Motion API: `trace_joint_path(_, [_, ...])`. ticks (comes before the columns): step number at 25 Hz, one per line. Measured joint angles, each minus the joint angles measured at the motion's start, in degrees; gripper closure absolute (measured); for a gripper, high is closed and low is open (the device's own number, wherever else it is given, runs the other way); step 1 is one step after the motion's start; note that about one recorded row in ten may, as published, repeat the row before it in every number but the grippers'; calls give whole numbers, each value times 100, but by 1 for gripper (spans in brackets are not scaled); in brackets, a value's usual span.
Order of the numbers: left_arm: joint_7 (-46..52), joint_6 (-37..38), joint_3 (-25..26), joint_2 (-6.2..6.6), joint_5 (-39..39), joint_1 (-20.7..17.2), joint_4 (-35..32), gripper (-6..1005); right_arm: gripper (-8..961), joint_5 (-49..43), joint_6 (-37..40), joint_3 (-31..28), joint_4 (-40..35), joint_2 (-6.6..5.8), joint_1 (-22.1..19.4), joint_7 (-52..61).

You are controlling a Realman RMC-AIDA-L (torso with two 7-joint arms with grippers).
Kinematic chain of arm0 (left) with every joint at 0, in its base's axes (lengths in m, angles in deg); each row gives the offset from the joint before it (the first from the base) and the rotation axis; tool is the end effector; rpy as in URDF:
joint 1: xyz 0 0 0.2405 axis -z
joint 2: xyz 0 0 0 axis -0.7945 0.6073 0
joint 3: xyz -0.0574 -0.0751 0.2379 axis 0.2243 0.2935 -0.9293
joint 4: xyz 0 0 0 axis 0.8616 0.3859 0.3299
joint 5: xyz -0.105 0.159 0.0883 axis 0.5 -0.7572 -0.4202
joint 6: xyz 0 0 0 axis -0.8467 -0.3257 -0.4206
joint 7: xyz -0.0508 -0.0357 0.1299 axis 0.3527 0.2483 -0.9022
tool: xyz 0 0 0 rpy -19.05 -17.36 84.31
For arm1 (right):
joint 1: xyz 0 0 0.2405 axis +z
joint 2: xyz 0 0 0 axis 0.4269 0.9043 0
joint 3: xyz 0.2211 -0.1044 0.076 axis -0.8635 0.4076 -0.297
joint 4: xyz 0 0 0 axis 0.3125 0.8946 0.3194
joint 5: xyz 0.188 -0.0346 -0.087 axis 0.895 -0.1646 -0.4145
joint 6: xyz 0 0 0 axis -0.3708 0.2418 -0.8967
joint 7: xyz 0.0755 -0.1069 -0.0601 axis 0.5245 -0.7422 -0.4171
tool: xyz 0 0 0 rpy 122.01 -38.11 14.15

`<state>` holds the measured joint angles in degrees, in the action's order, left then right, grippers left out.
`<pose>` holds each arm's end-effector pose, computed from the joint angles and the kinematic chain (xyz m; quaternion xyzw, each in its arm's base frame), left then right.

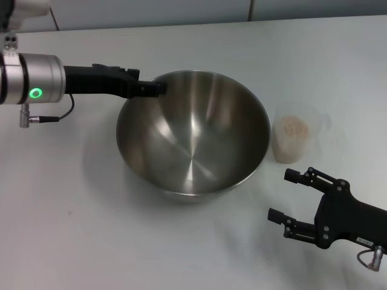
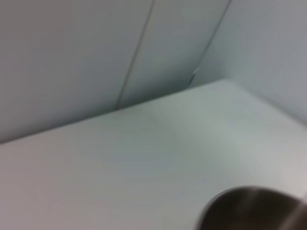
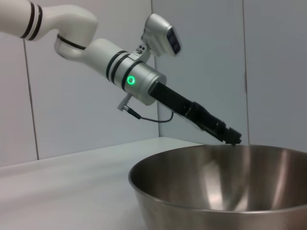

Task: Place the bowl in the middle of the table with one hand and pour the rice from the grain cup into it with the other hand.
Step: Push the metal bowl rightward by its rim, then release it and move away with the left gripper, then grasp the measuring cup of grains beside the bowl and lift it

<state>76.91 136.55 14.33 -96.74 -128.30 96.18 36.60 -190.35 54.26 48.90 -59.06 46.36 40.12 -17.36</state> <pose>-0.2135 0.4126 -0.0175 -0.9140 -0.3391 -0.1378 0.1747 0.3294 0.2088 -0.0404 -0.9081 0.1357 0.3169 0.2378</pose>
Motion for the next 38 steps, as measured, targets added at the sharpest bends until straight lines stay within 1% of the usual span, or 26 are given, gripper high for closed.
trace_joint_path(2, [-345,328,7,15,512,-243,-116,132,134,0,1,-2,0,0,0,0])
trace_joint_path(3, [-614,565,16,20,862,-457,-215,132,134,0,0,-1,1,0,1,0])
trace_joint_path(4, [-614,565,16,20,862,-457,-215,133,134,0,0,-1,0,0,0,0])
trace_joint_path(5, [-878,799,21,24,1215,-695,-299,133,134,1,-1,-1,0,0,0,0])
trace_joint_path(6, [-1039,930,23,26,1431,-839,-345,133,135,1,-5,-1,0,0,0,0])
trace_joint_path(7, [-1039,930,23,26,1431,-839,-345,133,135,2,-12,0,0,0,0,0])
trace_joint_path(8, [-1344,1180,33,37,1821,-1130,-376,133,135,3,-16,0,0,0,0,0])
trace_joint_path(9, [-1344,1180,33,37,1821,-1130,-376,133,135,4,-19,1,0,0,0,0])
trace_joint_path(10, [-2133,1665,125,46,2405,-1716,-311,134,135,4,-21,0,0,0,0,0])
trace_joint_path(11, [-2349,1801,151,46,2514,-1834,-285,134,135,5,-21,0,0,0,0,0])
trace_joint_path(12, [-2726,2042,202,48,2694,-2055,-231,134,135,6,-21,0,0,0,0,0])
trace_joint_path(13, [-2726,2042,202,48,2694,-2055,-231,134,135,7,-24,0,0,0,-1,0])
trace_joint_path(14, [-3085,2281,242,48,2810,-2229,-144,134,135,7,-24,0,0,0,-1,0])
trace_joint_path(15, [-3747,2694,299,48,2951,-2526,47,134,135,7,-25,0,0,-1,-2,0])
trace_joint_path(16, [-3915,2790,308,49,2971,-2587,114,135,135,7,-24,-1,0,-3,-4,0])
trace_joint_path(17, [-4279,2978,325,56,2993,-2732,247,135,135,7,-24,-4,0,-5,-6,0])
trace_joint_path(20, [-4279,2978,325,56,2993,-2732,247,135,135,7,-24,-7,0,0,-8,0])
trace_joint_path(21, [-5306,3287,348,128,3011,-2994,787,135,135,7,-24,-8,0,1,-10,0])
trace_joint_path(22, [-5306,3287,348,128,3011,-2994,787,135,134,7,-23,-9,0,1,-13,0])
trace_joint_path(23, [-5912,3429,348,206,3010,-3086,1188,136,134,7,-19,-9,0,1,-16,0])
trace_joint_path(24, [-5912,3429,348,206,3010,-3086,1188,136,134,7,-17,-9,0,1,-16,0])
trace_joint_path(25, [-6656,3543,364,266,3015,-3192,1648,136,134,7,-15,-9,0,1,-18,0])
trace_joint_path(29, [-7060,3535,396,248,3018,-3270,1839,137,134,7,-14,-9,3,0,-24,0])
trace_joint_path(31, [-7340,3387,403,187,3019,-3325,1920,136,134,7,-16,-9,7,0,-29,0])
trace_joint_path(35, [-7392,3167,403,156,3013,-3313,1937,133,134,8,-17,-9,9,0,-36,0])
trace_joint_path(38, [-7373,3146,403,155,3008,-3296,1937,133,136,10,-24,-9,10,0,-44,0])
